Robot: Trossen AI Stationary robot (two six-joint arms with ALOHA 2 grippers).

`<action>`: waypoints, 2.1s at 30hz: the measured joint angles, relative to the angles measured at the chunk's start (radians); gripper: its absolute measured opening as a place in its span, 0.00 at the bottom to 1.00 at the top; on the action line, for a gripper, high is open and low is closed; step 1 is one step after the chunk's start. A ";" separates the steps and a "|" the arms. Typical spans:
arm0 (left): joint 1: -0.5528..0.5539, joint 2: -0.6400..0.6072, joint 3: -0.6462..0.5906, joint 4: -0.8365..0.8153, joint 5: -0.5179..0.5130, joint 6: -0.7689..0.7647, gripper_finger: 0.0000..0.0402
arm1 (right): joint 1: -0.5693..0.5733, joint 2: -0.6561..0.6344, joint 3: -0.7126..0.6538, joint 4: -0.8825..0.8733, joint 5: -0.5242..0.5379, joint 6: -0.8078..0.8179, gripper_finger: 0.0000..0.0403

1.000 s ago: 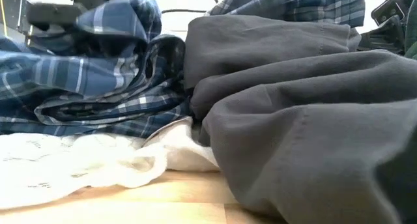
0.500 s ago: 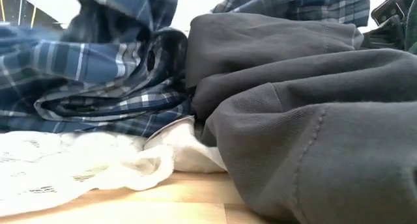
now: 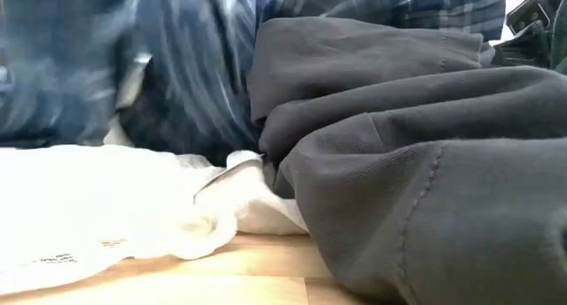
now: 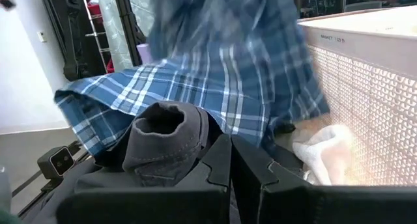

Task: Sort clothes
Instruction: Put the blue polo shirt on the laundry organizer

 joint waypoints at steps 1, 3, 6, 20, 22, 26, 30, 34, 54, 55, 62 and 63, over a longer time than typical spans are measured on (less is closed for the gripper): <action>0.014 0.000 0.042 0.025 -0.063 0.060 0.00 | 0.000 0.000 0.000 0.000 0.000 0.000 0.00; 0.049 0.001 0.120 0.094 -0.171 0.199 0.00 | 0.000 0.000 0.000 0.000 0.000 0.000 0.00; 0.110 0.001 0.214 0.267 -0.263 0.409 0.00 | 0.000 0.000 0.000 0.000 0.000 0.000 0.00; 0.174 0.003 0.434 0.714 0.120 0.690 0.00 | 0.000 0.000 0.000 0.000 0.000 0.000 0.00; 0.174 0.005 0.441 0.780 0.203 0.693 0.00 | 0.000 0.000 0.000 0.000 0.000 0.000 0.00; 0.181 0.015 0.442 0.949 0.222 0.848 0.00 | 0.000 0.000 0.000 0.000 0.000 0.000 0.00; 0.236 0.045 0.442 1.080 0.105 1.075 0.00 | 0.000 0.000 0.000 0.000 0.000 0.000 0.00; 0.357 0.093 0.442 1.109 0.046 1.159 0.00 | 0.000 0.000 0.000 0.000 0.000 0.000 0.00; 0.903 0.333 0.440 1.061 0.062 0.820 0.00 | 0.000 0.000 0.000 0.000 0.000 0.000 0.00; 0.907 0.327 0.440 0.999 0.046 0.817 0.00 | 0.000 0.000 0.000 0.000 0.000 0.000 0.00; 0.907 0.261 0.442 0.248 -0.116 0.592 0.00 | 0.000 0.000 0.000 0.000 0.000 0.000 0.00; 0.907 0.257 0.442 0.122 -0.110 0.516 0.00 | 0.000 0.000 0.000 0.000 0.000 0.000 0.00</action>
